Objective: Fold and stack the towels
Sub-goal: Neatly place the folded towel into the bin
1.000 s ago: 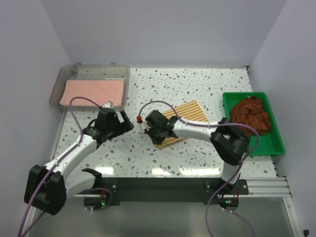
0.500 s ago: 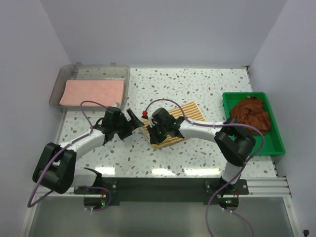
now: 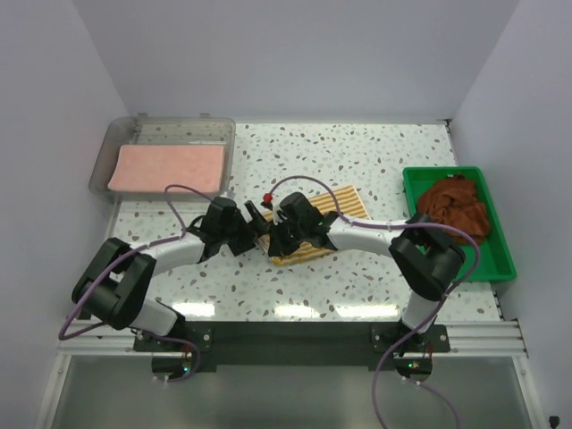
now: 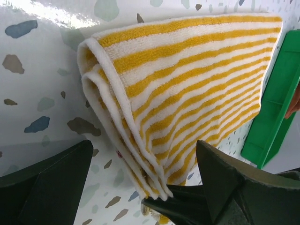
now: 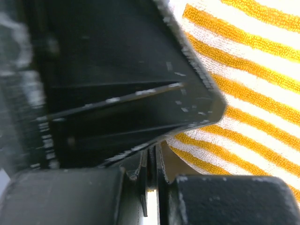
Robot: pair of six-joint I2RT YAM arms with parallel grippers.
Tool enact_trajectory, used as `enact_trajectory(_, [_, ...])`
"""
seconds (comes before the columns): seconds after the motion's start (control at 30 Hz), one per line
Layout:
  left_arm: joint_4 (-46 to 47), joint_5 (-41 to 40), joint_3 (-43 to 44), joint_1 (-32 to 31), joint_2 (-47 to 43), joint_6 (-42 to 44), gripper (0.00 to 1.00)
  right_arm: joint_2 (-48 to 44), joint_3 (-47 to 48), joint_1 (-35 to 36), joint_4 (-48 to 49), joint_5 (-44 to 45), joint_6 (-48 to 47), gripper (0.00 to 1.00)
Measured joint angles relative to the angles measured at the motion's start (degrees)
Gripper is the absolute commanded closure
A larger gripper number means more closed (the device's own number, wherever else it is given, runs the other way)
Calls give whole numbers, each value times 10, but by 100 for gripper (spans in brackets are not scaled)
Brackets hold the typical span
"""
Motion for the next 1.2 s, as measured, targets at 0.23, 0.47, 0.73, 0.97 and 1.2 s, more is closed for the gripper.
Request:
enact_trajectory(0.23, [51, -17, 0, -14, 30, -30, 28, -4, -12, -1, 32, -8, 22, 100])
enact_trajectory(0.47, [44, -46, -14, -19, 34, -36, 81, -4, -20, -1, 49, -8, 34, 100])
enact_trajectory(0.73, [-7, -66, 15, -22, 30, 17, 100, -8, -21, -1, 51, -5, 36, 25])
enact_trajectory(0.97, [-163, -114, 212, -19, 49, 151, 100, -81, -21, -2, -2, 38, 17, 1])
enact_trajectory(1.2, [-260, -143, 426, 41, 109, 279, 100, -173, -21, -2, -78, 93, -7, 1])
